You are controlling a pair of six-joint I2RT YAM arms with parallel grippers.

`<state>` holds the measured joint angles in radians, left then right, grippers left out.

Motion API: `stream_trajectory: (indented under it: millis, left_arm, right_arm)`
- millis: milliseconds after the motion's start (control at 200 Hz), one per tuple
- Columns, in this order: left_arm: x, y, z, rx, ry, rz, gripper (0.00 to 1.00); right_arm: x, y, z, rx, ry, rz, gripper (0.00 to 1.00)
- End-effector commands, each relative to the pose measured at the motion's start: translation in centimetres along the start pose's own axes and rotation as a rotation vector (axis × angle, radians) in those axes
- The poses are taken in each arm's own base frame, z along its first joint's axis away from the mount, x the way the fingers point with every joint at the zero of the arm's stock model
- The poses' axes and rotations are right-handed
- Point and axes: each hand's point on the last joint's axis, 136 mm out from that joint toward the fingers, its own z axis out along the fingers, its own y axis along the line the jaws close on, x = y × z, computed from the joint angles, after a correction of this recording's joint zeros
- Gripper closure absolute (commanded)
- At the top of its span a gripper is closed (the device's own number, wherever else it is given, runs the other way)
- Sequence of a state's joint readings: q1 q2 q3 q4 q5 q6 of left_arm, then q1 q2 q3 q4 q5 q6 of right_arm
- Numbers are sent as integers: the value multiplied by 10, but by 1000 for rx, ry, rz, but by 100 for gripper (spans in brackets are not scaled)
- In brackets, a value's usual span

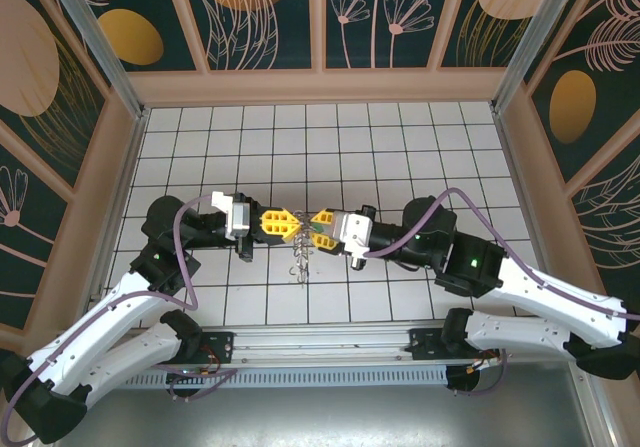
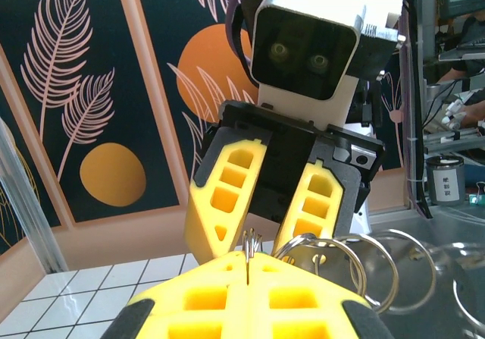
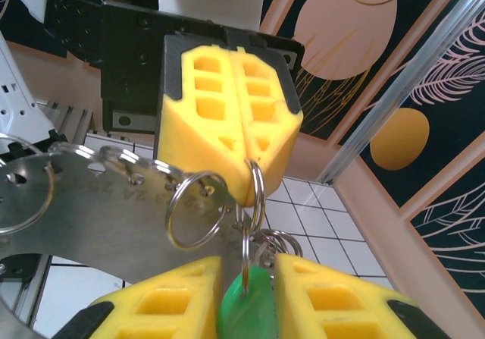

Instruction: Put the keys on the keyring

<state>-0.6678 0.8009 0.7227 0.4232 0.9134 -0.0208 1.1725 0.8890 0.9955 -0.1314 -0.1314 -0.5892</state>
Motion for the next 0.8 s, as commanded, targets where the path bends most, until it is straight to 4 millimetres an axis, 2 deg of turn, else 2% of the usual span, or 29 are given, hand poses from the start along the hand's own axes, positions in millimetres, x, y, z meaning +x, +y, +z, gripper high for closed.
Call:
stream_trajectory:
  millis: [0, 190, 340, 395, 601, 796]
  left_arm:
    - [-26, -7, -1, 24, -64, 79, 100]
    - [-28, -7, -2, 23, -63, 78, 100]
    - [-29, -8, -2, 22, -68, 84, 100]
    - [-30, -7, -2, 19, -72, 85, 100]
    - [-36, -4, -3, -7, -109, 93, 100]
    - [-36, -1, -4, -21, -117, 85, 100]
  right_arm:
    - [-5, -7, -6, 43, -23, 21, 76]
    - [-6, -9, -2, 45, -24, 6, 79]
    - [0, -10, 1, 52, 3, 4, 96]
    - [1, -10, 1, 55, 8, 0, 99]
    - [5, -14, 2, 127, 34, -88, 100]
    - [10, -1, 14, 133, 56, -170, 100]
